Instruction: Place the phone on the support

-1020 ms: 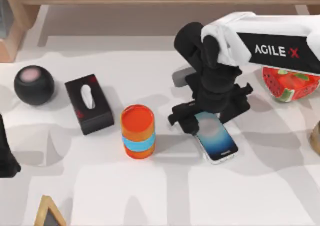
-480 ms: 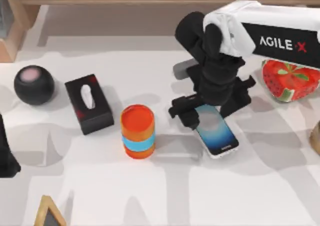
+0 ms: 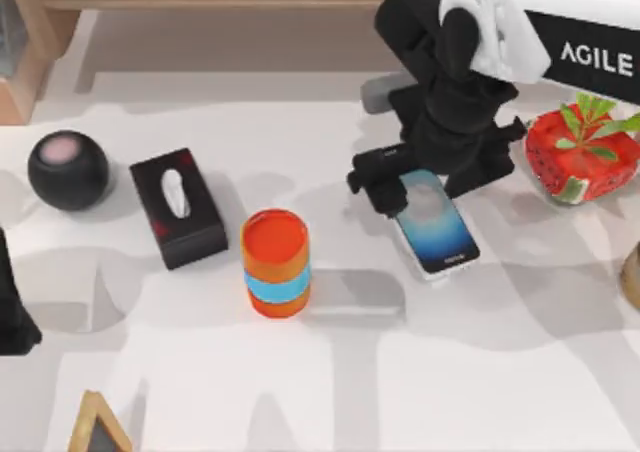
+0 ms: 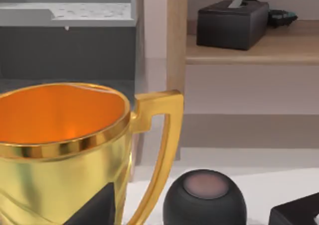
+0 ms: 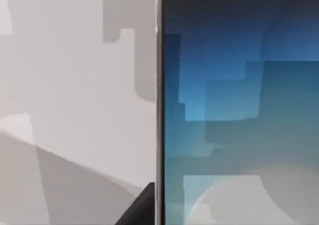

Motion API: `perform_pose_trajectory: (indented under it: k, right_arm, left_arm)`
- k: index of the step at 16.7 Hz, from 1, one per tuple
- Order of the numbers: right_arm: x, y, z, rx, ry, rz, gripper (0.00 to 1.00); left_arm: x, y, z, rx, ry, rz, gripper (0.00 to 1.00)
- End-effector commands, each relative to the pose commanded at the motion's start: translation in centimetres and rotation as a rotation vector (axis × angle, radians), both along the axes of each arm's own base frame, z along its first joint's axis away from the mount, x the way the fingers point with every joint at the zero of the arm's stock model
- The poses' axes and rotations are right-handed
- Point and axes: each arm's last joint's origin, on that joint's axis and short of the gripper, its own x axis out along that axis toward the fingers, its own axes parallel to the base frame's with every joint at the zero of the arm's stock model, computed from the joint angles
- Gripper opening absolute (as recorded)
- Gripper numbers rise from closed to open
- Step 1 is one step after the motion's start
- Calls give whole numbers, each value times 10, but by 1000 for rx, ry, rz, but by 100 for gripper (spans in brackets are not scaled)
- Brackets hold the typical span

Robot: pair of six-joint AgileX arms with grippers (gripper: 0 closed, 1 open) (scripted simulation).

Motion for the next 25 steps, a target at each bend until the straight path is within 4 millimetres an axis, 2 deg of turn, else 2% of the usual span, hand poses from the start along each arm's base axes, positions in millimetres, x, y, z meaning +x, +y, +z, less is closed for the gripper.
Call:
perform_pose_trajectory:
  k: [3,7,10,13,16,19,22,25]
  right_arm:
    - [12,-34,35,92,-114,-63,0]
    - [18,-102,83,208,-305,-173,0]
    - [8,-163,112,265,-464,-261,0]
    - [-15,-223,132,285,-624,-346,0]
    - [-49,-275,140,265,-767,-425,0]
    - [-88,-315,135,215,-875,-498,0]
    - [-128,-344,120,146,-945,-567,0]
    - [-163,-362,100,73,-983,-633,0]
  left_arm:
    - [0,0,0,0,0,0,100]
    - [0,0,0,0,0,0,100]
    - [0,0,0,0,0,0,100]
    - [0,0,0,0,0,0,100]
    - [0,0,0,0,0,0,100]
    - [0,0,0,0,0,0,100]
    - [0,0,0,0,0,0,100]
    - [0,0,0,0,0,0,100]
